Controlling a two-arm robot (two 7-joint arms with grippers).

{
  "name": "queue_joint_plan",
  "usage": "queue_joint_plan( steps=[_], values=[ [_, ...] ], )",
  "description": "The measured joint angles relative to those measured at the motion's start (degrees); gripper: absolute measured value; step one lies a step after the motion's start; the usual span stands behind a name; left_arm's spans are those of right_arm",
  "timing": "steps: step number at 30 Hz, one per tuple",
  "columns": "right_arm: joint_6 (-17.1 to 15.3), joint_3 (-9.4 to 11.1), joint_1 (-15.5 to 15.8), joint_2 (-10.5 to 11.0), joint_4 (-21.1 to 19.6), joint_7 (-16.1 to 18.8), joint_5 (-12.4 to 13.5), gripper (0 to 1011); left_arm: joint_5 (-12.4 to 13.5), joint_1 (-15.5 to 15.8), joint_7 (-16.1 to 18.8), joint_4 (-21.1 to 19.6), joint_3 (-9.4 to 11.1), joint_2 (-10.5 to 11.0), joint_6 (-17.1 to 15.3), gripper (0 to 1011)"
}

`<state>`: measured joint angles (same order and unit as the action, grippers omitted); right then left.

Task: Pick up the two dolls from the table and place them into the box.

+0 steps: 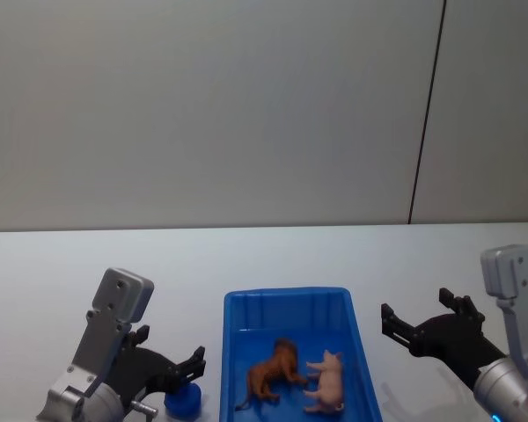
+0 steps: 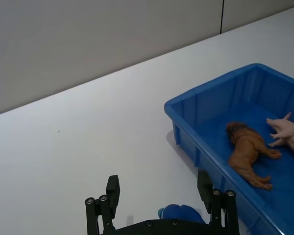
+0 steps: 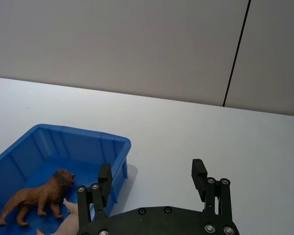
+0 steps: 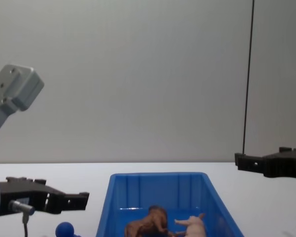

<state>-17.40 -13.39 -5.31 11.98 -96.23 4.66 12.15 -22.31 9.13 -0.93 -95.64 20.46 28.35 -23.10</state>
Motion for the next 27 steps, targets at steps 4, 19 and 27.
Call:
queue_joint_plan(
  steps=[4, 19, 27],
  values=[
    [0.00, 0.00, 0.00, 0.00, 0.00, 0.00, 0.00, 1001, -0.66, -0.12, -0.67, 0.46, -0.22, 0.16, -0.69, 1001],
    [0.00, 0.00, 0.00, 0.00, 0.00, 0.01, 0.00, 1001, -1.99, -0.18, -3.98, 2.76, -0.56, 0.25, -2.11, 926],
    [0.00, 0.00, 0.00, 0.00, 0.00, 0.01, 0.00, 1001, -2.01, -0.18, -5.11, 3.69, -0.59, 0.19, -2.76, 689]
  ],
)
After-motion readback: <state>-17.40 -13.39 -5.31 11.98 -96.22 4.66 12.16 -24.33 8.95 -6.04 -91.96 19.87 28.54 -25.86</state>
